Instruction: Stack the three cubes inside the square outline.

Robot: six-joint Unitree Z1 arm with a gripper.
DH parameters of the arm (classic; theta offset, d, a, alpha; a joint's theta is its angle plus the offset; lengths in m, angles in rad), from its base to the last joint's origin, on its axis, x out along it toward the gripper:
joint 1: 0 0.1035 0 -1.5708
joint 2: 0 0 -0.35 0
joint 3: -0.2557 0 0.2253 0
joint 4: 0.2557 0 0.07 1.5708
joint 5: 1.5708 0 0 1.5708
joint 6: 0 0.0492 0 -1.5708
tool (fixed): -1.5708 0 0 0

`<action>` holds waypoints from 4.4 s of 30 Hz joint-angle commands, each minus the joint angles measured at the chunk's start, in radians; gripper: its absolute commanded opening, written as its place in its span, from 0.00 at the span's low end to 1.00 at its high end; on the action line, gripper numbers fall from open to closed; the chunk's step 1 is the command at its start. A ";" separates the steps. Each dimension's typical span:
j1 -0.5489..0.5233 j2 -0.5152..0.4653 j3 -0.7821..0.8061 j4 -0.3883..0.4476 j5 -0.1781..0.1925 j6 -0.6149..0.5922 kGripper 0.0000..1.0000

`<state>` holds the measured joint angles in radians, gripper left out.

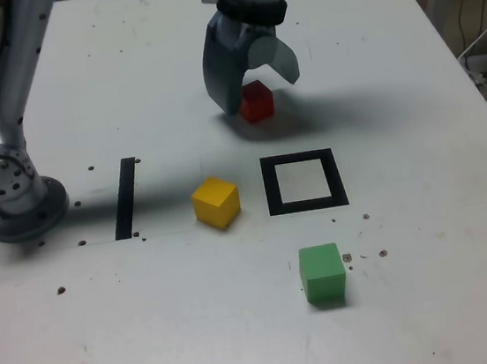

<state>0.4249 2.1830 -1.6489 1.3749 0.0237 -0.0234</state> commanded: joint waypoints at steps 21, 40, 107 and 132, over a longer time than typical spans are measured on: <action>0.006 0.045 -0.026 -0.005 -0.015 0.027 0.24; -0.097 0.013 -0.066 0.022 -0.039 0.035 0.24; -0.389 -0.064 0.035 -0.067 -0.017 -0.005 0.99; -0.533 -0.405 0.443 -0.154 0.059 0.081 0.99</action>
<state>-0.0962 1.7869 -1.2104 1.2240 0.0802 0.0507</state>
